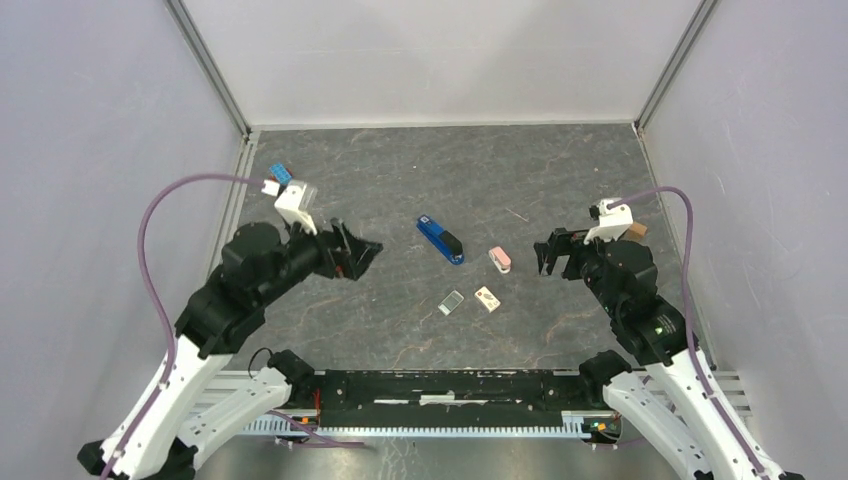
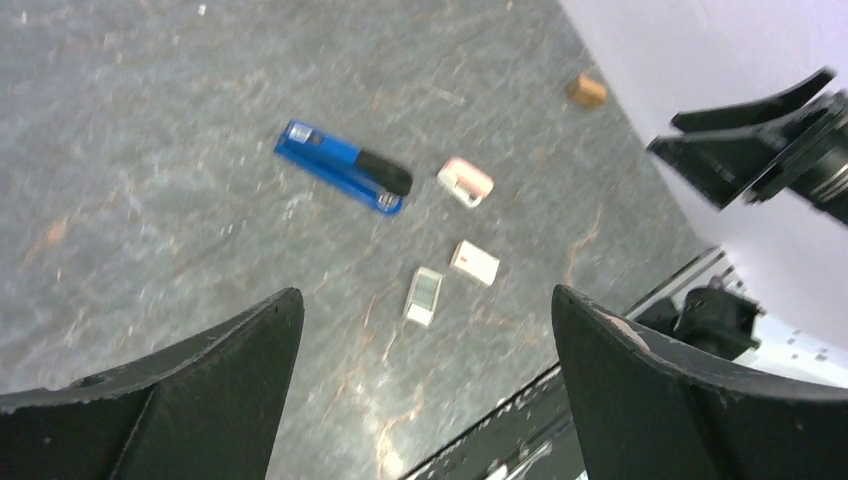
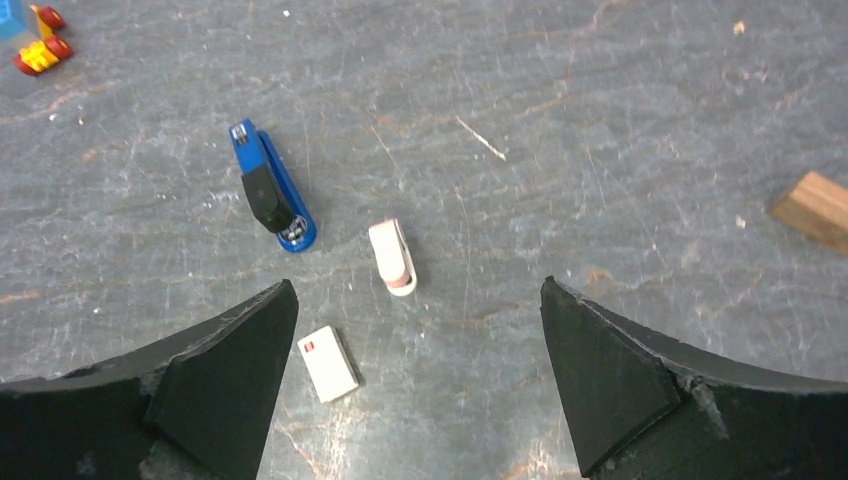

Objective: Load the staples into the stapler

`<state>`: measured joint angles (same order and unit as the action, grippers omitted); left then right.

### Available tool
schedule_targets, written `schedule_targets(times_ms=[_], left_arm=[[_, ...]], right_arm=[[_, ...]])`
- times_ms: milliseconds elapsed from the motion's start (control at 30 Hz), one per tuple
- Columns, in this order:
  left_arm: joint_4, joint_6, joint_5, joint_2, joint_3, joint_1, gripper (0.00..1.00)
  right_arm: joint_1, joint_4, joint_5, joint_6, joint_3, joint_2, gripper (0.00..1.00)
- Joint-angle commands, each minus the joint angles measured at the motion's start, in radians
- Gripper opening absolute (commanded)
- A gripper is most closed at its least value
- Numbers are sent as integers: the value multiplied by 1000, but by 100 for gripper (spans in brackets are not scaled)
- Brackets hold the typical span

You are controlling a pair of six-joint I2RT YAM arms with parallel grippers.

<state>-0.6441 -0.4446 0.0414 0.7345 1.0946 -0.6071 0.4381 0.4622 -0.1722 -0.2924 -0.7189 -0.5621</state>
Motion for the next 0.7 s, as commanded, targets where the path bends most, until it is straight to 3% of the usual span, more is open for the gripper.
schedule_targets(times_ms=[0,200,667], left_arm=[[-36,-34,-66,-130,-153,0,100],[-12,-80,-92,-238,-255,0,100],[-29,-89,-110,-231,-290,0,100]], right_arm=[[-1,43,-16,-65,50,44,98],[-2,21,3,-91,88,79,98],[-1,30,-15,-78,89,85,98]])
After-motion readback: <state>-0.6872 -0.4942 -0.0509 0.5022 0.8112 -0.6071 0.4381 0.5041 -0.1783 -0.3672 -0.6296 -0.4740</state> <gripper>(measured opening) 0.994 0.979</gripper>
